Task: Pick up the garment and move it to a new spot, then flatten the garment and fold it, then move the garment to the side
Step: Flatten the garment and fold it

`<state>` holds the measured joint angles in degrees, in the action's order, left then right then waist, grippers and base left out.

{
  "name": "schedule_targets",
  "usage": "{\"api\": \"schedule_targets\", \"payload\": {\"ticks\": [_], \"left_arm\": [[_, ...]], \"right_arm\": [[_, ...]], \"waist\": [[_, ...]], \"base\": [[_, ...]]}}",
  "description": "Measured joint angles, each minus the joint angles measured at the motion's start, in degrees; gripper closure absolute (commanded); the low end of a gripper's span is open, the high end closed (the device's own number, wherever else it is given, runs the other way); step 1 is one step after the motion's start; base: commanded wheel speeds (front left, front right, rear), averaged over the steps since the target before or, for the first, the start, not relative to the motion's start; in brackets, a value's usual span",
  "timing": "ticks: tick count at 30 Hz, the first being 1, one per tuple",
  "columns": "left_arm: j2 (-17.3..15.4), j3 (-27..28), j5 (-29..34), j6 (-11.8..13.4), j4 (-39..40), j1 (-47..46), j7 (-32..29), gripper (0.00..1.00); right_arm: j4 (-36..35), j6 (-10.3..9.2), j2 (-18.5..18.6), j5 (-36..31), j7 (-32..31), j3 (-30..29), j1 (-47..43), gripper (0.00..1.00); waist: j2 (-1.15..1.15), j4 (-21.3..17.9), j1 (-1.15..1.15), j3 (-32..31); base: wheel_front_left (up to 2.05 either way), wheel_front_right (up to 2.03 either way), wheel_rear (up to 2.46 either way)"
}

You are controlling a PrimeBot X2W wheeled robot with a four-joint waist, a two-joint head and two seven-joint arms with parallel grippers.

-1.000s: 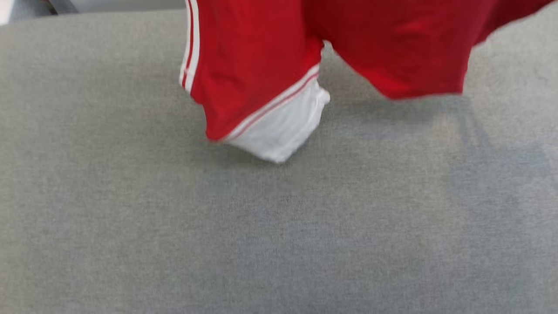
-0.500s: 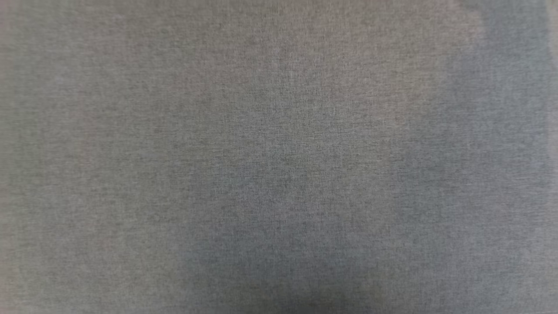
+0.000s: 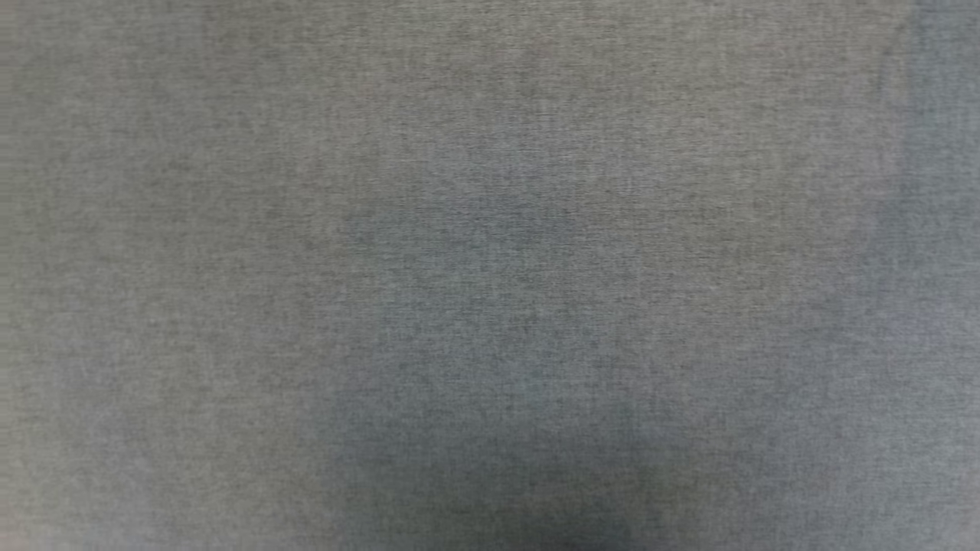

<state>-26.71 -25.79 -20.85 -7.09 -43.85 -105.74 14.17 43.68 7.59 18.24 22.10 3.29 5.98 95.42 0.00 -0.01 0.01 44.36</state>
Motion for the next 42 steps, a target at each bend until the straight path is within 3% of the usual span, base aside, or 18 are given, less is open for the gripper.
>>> {"api": "schedule_targets", "payload": {"ticks": [9, 20, 31, 42], "left_arm": [[4.2, 0.0, -3.7, -0.2, 8.2, 20.8, 0.5, 1.0], [4.7, -0.3, -7.9, -0.2, 13.8, 48.5, 0.5, 1.0], [1.6, -3.2, -12.5, 0.3, 18.4, 71.1, -4.1, 1.0], [-4.3, -4.4, -15.5, 3.0, 31.9, 88.5, -9.3, 1.0]], "right_arm": [[0.5, 0.0, 2.1, 7.6, 2.6, 7.3, -13.4, 1.0], [-3.8, -0.04, 7.1, 18.7, 1.9, 15.5, -36.1, 1.0], [-6.1, -0.04, 9.8, 27.6, 0.9, 20.3, -54.8, 1.0], [-7.7, -0.04, 11.0, 35.1, 0.4, 21.5, -67.7, 1.0]], "waist": [[0.0, 2.3, 0.0, -3.5], [0.0, 3.5, -0.02, -12.9], [0.0, 4.8, -0.02, -24.2], [0.0, 5.4, -0.02, -33.9]], "base": [[0.0, 0.0, 0.0], [0.0, 0.0, 0.0], [0.0, 0.0, 0.0], [0.0, 0.0, 0.0]]}}
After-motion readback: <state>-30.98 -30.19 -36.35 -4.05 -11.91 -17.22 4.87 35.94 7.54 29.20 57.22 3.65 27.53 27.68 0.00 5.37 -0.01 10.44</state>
